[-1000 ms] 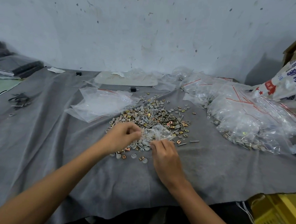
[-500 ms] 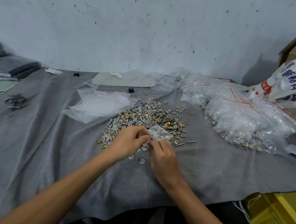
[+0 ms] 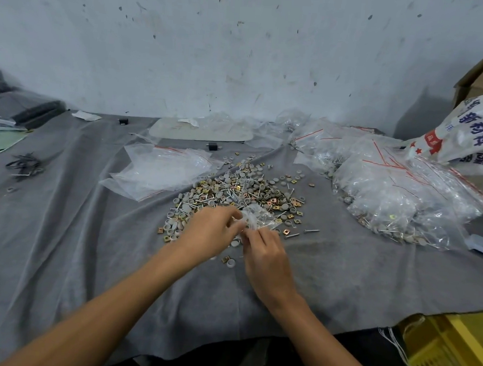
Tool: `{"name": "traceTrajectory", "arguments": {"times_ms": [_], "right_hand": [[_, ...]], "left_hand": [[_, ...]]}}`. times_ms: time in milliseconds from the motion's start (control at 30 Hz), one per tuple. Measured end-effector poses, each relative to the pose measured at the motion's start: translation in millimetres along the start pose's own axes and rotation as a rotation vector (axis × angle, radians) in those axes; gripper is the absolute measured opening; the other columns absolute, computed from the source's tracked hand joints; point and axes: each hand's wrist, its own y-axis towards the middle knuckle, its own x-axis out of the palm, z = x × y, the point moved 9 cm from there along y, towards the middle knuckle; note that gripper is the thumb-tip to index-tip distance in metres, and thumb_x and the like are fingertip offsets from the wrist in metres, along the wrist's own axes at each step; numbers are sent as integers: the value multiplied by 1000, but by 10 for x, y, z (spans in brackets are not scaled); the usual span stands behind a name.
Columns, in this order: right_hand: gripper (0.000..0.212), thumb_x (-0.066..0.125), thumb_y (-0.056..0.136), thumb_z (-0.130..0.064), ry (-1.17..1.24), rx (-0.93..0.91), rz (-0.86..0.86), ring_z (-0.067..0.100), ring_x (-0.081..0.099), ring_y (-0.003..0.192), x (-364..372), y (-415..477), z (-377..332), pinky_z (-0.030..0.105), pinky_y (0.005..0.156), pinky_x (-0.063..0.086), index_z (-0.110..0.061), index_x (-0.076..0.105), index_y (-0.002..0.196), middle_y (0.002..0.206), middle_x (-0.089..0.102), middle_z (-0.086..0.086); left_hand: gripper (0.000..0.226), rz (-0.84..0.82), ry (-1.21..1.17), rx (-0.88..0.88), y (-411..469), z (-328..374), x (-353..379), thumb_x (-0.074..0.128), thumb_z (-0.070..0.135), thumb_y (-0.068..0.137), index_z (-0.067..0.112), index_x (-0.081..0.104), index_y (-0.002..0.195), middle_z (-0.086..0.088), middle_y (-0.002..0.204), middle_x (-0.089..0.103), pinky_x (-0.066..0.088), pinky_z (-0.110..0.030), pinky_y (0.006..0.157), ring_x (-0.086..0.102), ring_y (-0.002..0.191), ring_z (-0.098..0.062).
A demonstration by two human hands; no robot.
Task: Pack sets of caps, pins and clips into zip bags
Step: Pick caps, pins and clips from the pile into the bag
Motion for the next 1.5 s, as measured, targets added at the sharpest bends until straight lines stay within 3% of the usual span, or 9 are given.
{"name": "traceTrajectory", "arguments": {"times_ms": [200,333,467,600,700,967,1100,1367,1500], "right_hand": [[3,68,97,-11,12,-2,-1,23,55,82,-28,17,1,32,71,47,-8,68,96,89,60,6],[2,66,97,-9,20,5,-24,24,56,84,-8,10,4,34,71,49,-8,68,99,91,60,7],[5,65,97,-8,31,45,5,22,55,86,-57,19,31,28,73,46,-7,69,101,94,61,6],[4,67,97,-6,10,3,-23,22,54,84,-38,18,-40,31,70,48,-7,68,100,93,60,6],[3,66,97,-7,14,-13,-41,21,53,84,-21,18,-60,32,69,49,-7,68,100,92,59,6],[4,63,97,-6,10,-56,-66,27,56,83,34,16,-91,39,71,53,-5,67,95,91,59,10],[9,67,89,2,-17,-62,-106,25,54,82,87,5,-81,37,71,52,-5,67,95,90,59,9],[15,67,85,3,-14,-50,-91,25,51,79,127,-7,-69,37,67,49,-9,65,94,88,57,9],[16,69,84,3,-6,-60,-67,25,50,78,113,0,-58,38,69,48,-9,63,93,88,56,8]], "left_hand": [[18,153,-170,-137,-13,-418,-281,59,32,99,33,64,82,19,72,65,35,-10,56,59,71,9],[22,100,-108,-263,-38,-781,-272,58,38,98,36,62,76,17,68,65,39,-23,56,60,62,1],[20,56,-39,-289,-57,-943,-197,58,32,98,37,62,79,16,79,67,41,-28,62,57,68,1],[17,45,-4,-289,-30,-1022,-111,58,26,98,35,62,85,19,76,63,37,-20,53,58,64,2],[13,35,-7,-276,100,-1015,-78,58,22,98,30,66,92,14,82,68,47,-25,58,61,66,-2],[7,-92,-84,-51,885,-347,127,61,25,99,24,68,98,11,96,67,50,-26,74,62,86,-7],[12,-241,-57,81,1270,102,486,63,24,97,18,72,102,6,100,72,57,-30,83,66,88,-9],[29,-403,133,53,1544,115,1194,69,38,92,10,70,99,-7,91,72,57,-33,74,64,74,-15],[43,-415,220,82,1585,183,1240,69,48,87,16,63,115,-1,102,67,56,-39,85,64,90,-19]]}}
